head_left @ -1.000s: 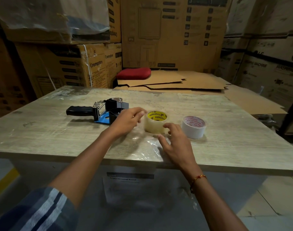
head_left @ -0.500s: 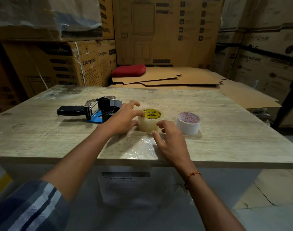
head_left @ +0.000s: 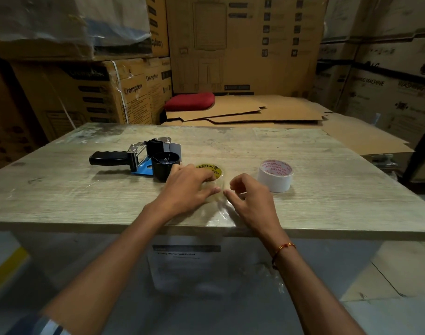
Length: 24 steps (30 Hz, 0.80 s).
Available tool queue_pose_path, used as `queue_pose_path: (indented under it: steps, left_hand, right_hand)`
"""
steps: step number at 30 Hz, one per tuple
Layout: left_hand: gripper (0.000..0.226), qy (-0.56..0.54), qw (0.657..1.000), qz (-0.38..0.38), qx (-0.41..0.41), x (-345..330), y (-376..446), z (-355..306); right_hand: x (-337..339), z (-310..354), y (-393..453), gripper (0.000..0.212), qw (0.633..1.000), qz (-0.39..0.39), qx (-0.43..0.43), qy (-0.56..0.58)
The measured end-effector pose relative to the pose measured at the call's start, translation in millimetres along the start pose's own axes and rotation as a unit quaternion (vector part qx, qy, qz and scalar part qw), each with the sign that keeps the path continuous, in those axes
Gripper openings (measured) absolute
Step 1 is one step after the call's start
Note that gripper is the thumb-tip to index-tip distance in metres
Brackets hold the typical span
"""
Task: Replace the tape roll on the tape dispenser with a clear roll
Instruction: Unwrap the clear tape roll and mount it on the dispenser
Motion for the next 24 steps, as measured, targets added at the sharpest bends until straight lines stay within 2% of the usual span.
queue_pose_path:
  steps: [2,6,11,16,18,22,24]
  left_hand:
    - [0.034,0.016,1.000,-0.007,0.005,1.4,-4.4,-1.5]
    - [0.034,0.008,1.000,-0.010,0.020,3.5,-6.2,-4.5]
    - [0.035,0.004,0.999,-0.013,0.030,1.5,-5.8,-6.6]
    - [0.037,0.016,1.000,0.009,0.021,0.3,-6.4,-3.6]
    - [0.034,0.019,0.999,0.022,0.017,0.9,-6.5,-3.5]
    - [0.032,-0.021,0.999,0.033,0.024,3.0,-6.1,-3.3]
    - [0.034,-0.027,0.999,0.035,0.025,3.2,-7.4,-2.1]
  right_hand:
    - [-0.6,1.4,-0.6,0.020,1.000,0.012,0.010,0.003]
    - [-1.2,5.6,-1.3,0.039,0.997,0.078,0.015,-0.011]
    - [-3.7,7.3,-0.5,0.017,0.997,0.046,0.030,-0.049]
    - [-5.5,5.6,1.0,0.009,0.997,0.047,0.030,-0.046]
    - [-4.3,6.8,0.8,0.013,0.997,0.046,0.044,-0.035]
    - [-2.7,8.7,-0.4,0.034,0.998,0.054,0.035,-0.019]
    - [-3.6,8.2,0.7,0.034,0.998,0.038,0.034,-0.023]
Point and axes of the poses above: each hand's wrist, its own y-axis towards the middle knuckle, its own x-axis out of the back of the hand, z = x × y, the point moved 3 cm from there along y, towards the middle knuckle, and after that the axes turned 3 degrees about -x, right-handed, at the moved point
